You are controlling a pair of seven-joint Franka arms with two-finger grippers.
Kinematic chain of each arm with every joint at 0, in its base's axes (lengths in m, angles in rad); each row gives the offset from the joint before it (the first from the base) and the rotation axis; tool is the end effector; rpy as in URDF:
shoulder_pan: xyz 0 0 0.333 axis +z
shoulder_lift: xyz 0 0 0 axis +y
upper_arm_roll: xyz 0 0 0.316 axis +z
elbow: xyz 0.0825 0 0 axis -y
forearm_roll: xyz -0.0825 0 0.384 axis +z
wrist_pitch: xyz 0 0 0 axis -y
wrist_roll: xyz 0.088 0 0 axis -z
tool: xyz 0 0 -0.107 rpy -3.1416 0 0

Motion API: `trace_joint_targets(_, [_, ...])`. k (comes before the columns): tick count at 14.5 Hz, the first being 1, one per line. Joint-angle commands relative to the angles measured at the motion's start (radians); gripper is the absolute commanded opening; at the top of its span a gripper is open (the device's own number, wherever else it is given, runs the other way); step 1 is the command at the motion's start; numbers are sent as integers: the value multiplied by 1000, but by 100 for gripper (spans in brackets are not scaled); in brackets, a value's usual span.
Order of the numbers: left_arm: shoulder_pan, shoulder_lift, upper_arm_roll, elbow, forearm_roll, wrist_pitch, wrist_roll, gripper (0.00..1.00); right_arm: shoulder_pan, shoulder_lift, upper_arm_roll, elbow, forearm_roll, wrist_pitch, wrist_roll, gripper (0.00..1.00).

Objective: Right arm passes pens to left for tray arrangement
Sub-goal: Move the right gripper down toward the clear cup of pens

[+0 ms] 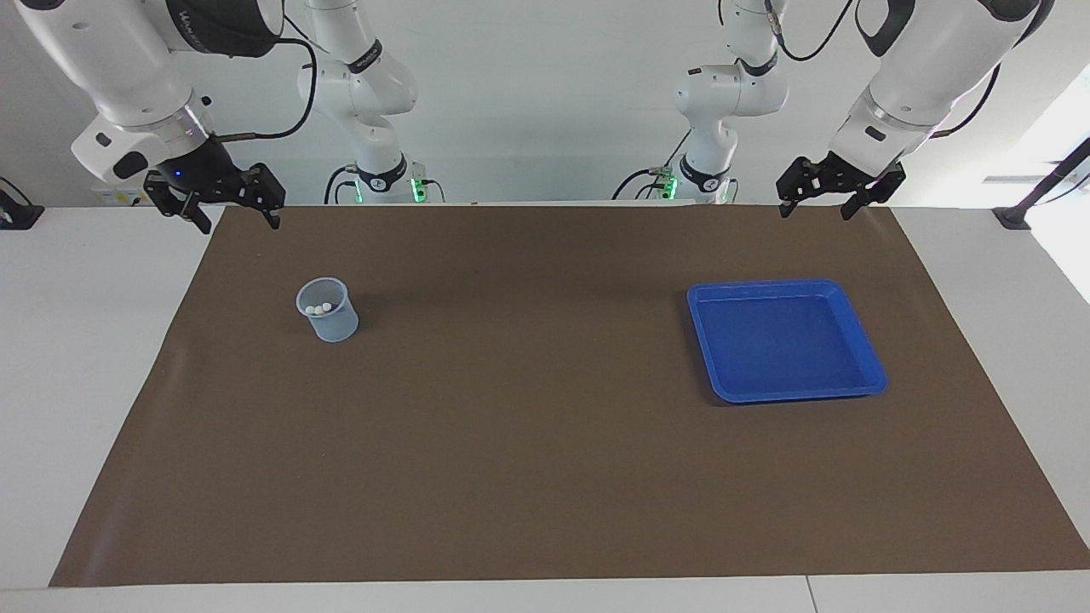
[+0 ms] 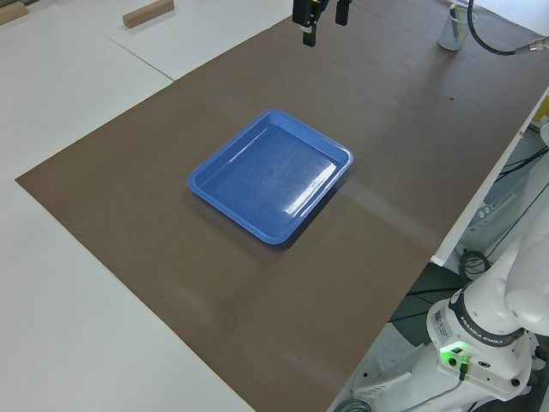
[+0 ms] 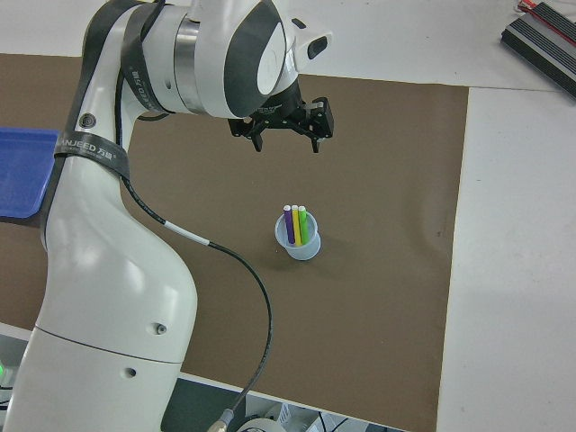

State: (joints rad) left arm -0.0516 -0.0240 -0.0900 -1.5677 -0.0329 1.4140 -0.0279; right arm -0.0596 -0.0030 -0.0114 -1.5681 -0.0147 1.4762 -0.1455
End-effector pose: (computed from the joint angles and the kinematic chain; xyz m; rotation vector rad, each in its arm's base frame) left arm 0.5240 -0.0793 0.6263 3.1100 -0.1815 -0.2058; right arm 0.5417 -0.0402 0.6196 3.1313 0.1155 -0.1410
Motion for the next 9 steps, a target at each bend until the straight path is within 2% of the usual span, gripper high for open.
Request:
trace_joint_targets(1, [1, -22, 6, -17, -5, -9, 5, 100, -6, -11, 4, -12, 21, 16, 17, 100])
trace_joint_targets(9, [1, -20, 6, -17, -5, -9, 5, 100, -5, -25, 5, -36, 22, -7, -23, 100])
